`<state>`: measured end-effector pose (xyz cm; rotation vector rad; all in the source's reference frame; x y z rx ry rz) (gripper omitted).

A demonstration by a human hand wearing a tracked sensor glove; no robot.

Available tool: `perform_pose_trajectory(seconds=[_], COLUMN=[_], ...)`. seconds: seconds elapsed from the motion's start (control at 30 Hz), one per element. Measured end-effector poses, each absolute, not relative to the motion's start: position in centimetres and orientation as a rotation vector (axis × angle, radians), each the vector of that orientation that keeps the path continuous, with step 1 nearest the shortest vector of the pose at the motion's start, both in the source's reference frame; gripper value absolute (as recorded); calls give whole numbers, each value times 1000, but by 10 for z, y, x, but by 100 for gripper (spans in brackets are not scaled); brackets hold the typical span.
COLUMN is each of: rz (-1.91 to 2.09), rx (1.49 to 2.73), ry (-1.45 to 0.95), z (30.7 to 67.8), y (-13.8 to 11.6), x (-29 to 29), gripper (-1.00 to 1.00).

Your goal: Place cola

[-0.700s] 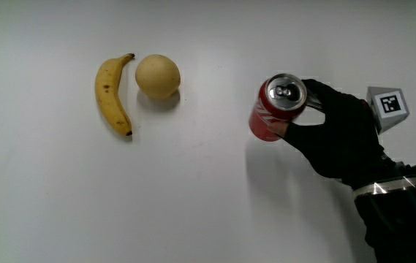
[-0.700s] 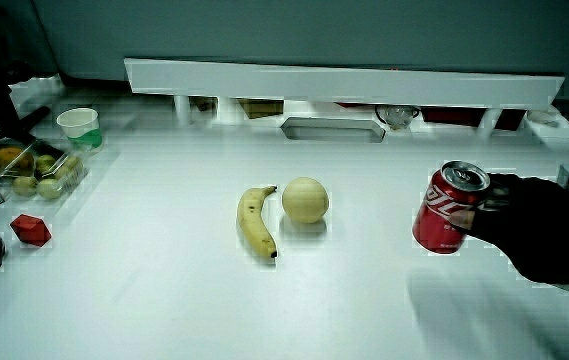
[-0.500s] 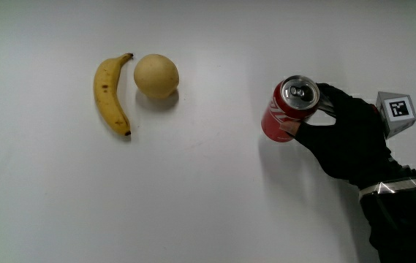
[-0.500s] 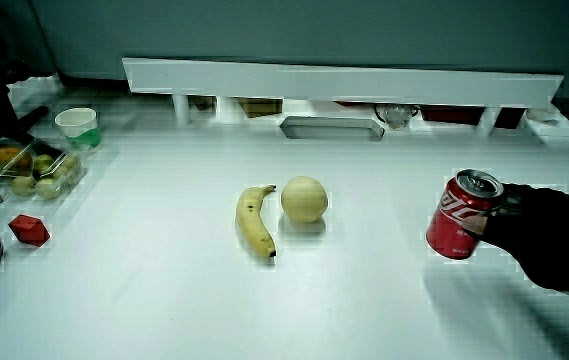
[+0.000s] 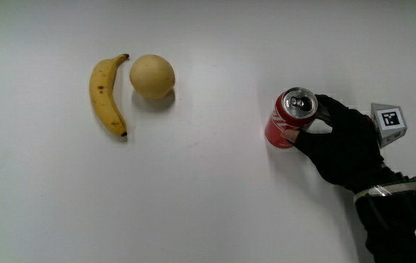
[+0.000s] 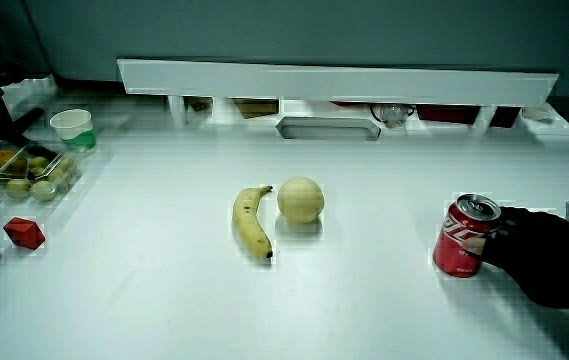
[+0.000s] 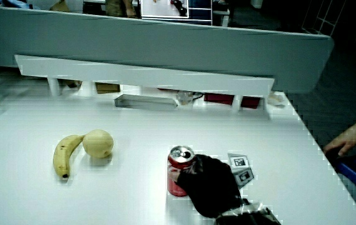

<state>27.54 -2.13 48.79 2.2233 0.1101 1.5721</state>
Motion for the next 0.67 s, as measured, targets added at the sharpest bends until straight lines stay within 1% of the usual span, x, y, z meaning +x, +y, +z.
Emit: perform_pose_trajectory(seconds=[0.23,0.37,0.47,0.53,0.67], rz=[1600,1600,1561,1561,1414], rx=[2206,2199,2169,2123,2181], ry=[108,110,120,126,98], z=[492,493,498,495,490], y=[-18,-17,-13,-9,4], x=[272,272,274,274,278], gripper=[0,-25,-44,-56,-81])
